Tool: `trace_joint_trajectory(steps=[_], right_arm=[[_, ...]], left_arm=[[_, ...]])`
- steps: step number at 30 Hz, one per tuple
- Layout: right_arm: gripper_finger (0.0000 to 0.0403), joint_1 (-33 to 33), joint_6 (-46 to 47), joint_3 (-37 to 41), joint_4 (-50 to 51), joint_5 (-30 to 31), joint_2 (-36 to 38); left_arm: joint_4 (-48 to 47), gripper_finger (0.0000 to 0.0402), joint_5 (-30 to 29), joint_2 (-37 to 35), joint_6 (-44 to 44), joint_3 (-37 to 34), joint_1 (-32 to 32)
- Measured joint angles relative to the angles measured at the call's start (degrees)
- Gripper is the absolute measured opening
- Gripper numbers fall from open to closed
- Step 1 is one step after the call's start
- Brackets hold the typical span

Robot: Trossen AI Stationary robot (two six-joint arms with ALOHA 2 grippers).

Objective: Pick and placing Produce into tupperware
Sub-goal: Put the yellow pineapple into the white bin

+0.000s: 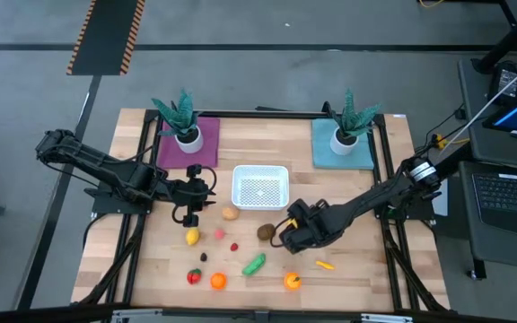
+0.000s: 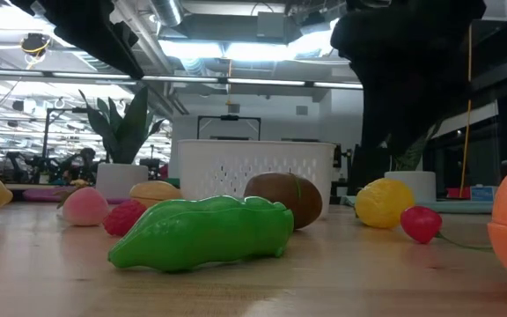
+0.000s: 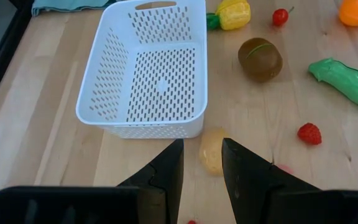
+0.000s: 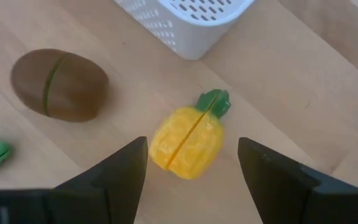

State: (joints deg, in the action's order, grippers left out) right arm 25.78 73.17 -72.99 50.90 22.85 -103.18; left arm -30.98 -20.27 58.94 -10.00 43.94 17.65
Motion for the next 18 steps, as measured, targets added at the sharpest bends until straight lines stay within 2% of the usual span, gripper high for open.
trace_joint_trajectory(steps=[10, 18], right_arm=[[0.0253, -0.2, -0.7, 0.0, -0.4, 0.0, 0.0], [0.0253, -0.2, 4.7, 0.1, -0.5, -0.1, 0.0]], left_arm=[[-0.5, 0.0102, 0.0, 0.0, 0.0, 0.0, 0.0], [-1.0, 0.0102, 0.0, 0.0, 0.0, 0.0, 0.0]])
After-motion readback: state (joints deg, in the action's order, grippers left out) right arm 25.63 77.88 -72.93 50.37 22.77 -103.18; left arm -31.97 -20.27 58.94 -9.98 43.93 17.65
